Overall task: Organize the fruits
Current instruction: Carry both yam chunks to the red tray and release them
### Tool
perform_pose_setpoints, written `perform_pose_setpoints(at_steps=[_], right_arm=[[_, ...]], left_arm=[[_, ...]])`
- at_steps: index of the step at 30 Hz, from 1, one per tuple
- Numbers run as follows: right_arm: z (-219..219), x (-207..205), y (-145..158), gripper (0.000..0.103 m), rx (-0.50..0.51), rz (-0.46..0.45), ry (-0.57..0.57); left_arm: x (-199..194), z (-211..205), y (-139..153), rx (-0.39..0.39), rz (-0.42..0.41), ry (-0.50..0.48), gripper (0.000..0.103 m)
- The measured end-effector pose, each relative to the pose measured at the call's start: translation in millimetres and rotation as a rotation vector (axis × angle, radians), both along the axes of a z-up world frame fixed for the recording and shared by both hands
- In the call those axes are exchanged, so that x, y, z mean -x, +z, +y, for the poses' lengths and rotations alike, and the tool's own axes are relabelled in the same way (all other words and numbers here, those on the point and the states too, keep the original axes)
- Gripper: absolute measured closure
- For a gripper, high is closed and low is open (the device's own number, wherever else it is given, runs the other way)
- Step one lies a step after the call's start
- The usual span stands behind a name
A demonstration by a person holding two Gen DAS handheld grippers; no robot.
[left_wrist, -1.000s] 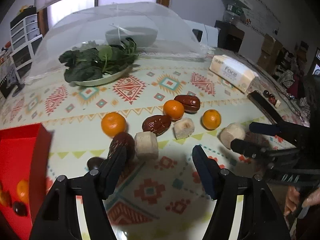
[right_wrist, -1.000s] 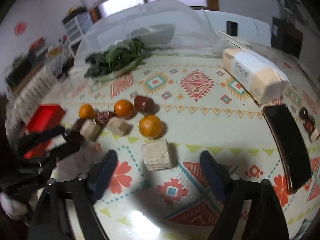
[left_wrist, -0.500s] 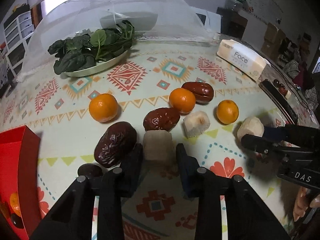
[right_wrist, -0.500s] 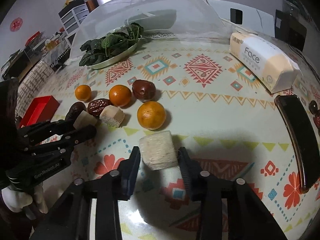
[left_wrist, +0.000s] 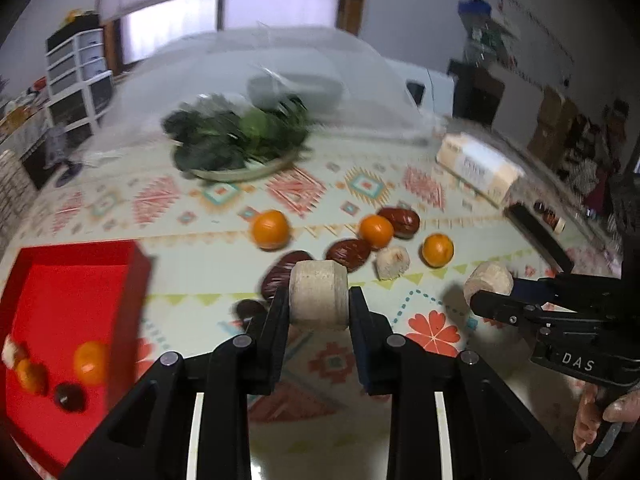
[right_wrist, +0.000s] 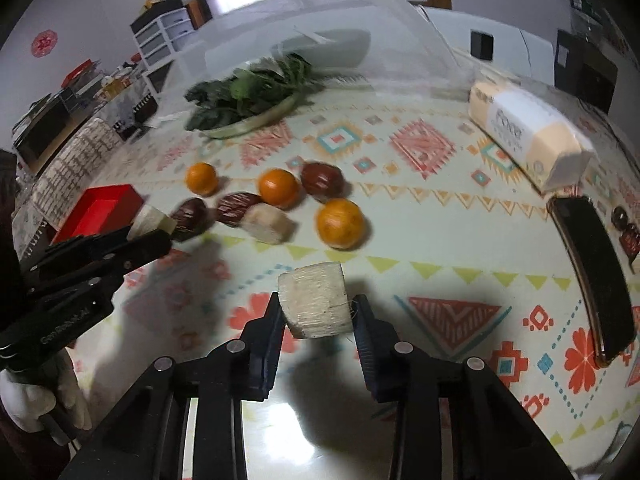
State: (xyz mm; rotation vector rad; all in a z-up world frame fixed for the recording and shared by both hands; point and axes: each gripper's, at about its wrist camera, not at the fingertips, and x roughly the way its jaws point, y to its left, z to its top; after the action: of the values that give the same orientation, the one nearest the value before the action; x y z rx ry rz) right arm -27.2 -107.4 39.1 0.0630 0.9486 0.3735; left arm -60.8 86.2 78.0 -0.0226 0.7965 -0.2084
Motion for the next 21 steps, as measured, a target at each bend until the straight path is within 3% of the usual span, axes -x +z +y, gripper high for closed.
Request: perform_pose_setpoints(at_steps=[7,14,18,21], right_arm=[[48,22,52,0.066,-0.065,-0.075,0.107],[142,24,100,0.066,-0.162,-0.098,0.293],[205,20,104,0.066,-0.189,-0.083,0.391],[254,12,84,0.066,-0.171,-0.03,0.446]], left_arm=[[41,77,39,0.058,-0.096,0.136,0.075],[72,173,55,0.053,-0.145,0.339,0.075],[79,220,45,0.04,-0.125,0.44,0.075],[80,247,27,0.041,-0.085,0.49,0.075]])
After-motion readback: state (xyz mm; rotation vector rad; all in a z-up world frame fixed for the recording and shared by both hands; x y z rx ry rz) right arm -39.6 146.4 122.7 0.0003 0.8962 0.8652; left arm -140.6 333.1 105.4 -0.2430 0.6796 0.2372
